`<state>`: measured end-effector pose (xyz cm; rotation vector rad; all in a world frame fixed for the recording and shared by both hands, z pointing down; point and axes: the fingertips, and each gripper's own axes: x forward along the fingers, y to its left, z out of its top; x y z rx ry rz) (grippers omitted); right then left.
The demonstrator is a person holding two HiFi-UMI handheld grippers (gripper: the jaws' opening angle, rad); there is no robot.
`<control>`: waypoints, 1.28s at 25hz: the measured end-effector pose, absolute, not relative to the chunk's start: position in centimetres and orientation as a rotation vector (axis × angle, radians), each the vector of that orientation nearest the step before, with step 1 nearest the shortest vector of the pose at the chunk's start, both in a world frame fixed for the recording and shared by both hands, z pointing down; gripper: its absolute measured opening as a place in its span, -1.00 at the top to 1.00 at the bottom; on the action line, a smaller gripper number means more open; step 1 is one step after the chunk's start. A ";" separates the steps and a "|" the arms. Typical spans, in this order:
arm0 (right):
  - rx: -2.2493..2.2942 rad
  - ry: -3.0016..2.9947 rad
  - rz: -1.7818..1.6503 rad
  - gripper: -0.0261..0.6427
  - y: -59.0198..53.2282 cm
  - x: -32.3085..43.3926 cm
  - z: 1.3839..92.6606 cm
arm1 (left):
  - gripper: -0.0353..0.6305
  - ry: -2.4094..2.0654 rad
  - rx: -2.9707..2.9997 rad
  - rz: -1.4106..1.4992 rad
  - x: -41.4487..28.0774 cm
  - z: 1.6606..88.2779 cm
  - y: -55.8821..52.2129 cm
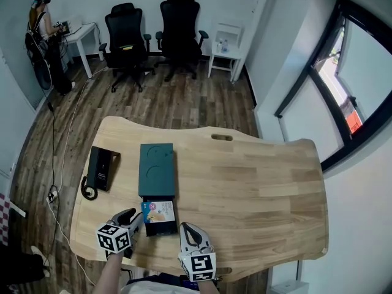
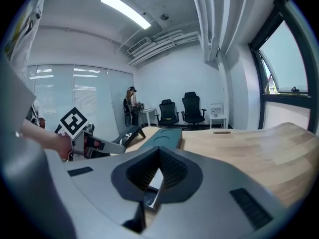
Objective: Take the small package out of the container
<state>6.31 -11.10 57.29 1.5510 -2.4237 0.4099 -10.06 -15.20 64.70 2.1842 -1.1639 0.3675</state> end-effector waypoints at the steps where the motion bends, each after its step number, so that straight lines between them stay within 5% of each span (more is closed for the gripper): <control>1: 1.539 -2.423 0.412 0.91 -11.2 6.2 57.6 | 0.52 -1.156 2.175 0.378 -9.9 65.2 -15.2; 32: 1.351 -2.375 0.583 0.91 -11.9 5.9 64.2 | 0.42 -1.033 1.967 0.300 -8.6 70.9 -16.7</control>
